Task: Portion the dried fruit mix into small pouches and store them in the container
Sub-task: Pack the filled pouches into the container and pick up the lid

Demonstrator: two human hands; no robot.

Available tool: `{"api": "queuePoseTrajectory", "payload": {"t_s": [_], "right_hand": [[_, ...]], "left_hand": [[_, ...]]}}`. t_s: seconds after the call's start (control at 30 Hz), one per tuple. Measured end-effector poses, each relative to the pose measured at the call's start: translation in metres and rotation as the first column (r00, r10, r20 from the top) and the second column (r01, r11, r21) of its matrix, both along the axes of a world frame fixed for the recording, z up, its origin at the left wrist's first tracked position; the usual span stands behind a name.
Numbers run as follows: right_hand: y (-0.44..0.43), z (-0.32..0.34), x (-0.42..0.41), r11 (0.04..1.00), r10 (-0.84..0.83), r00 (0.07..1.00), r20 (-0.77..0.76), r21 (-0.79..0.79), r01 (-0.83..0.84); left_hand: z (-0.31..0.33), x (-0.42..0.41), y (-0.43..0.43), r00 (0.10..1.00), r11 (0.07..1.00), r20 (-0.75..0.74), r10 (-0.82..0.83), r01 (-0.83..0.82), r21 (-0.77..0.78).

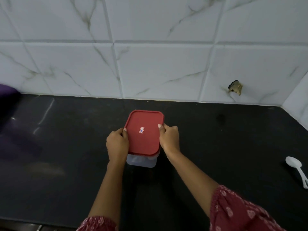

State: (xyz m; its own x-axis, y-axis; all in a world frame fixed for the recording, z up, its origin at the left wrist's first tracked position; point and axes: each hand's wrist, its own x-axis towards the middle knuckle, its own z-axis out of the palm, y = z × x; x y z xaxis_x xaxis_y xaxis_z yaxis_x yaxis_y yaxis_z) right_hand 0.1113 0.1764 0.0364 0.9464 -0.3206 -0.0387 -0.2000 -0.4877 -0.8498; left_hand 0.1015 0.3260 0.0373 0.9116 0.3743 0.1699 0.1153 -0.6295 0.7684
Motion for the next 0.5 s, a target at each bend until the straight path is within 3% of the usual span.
{"api": "queuePoseTrajectory", "payload": {"t_s": [0.27,0.43,0.5], "right_hand": [[0.001,-0.007,0.008,0.994,0.003,0.999,-0.049,0.105,0.003],[-0.007,-0.007,0.011,0.865,0.052,0.994,-0.097,0.502,0.004],[-0.012,-0.006,0.013,0.826,0.049,0.990,-0.129,0.563,0.033]], "left_hand": [[0.000,0.014,0.001,0.985,0.992,-0.134,-0.105,0.114,0.063],[0.002,0.014,-0.002,0.963,0.985,-0.214,-0.163,0.169,0.010],[0.001,0.016,-0.002,0.954,0.982,-0.237,-0.183,0.187,-0.005]]}}
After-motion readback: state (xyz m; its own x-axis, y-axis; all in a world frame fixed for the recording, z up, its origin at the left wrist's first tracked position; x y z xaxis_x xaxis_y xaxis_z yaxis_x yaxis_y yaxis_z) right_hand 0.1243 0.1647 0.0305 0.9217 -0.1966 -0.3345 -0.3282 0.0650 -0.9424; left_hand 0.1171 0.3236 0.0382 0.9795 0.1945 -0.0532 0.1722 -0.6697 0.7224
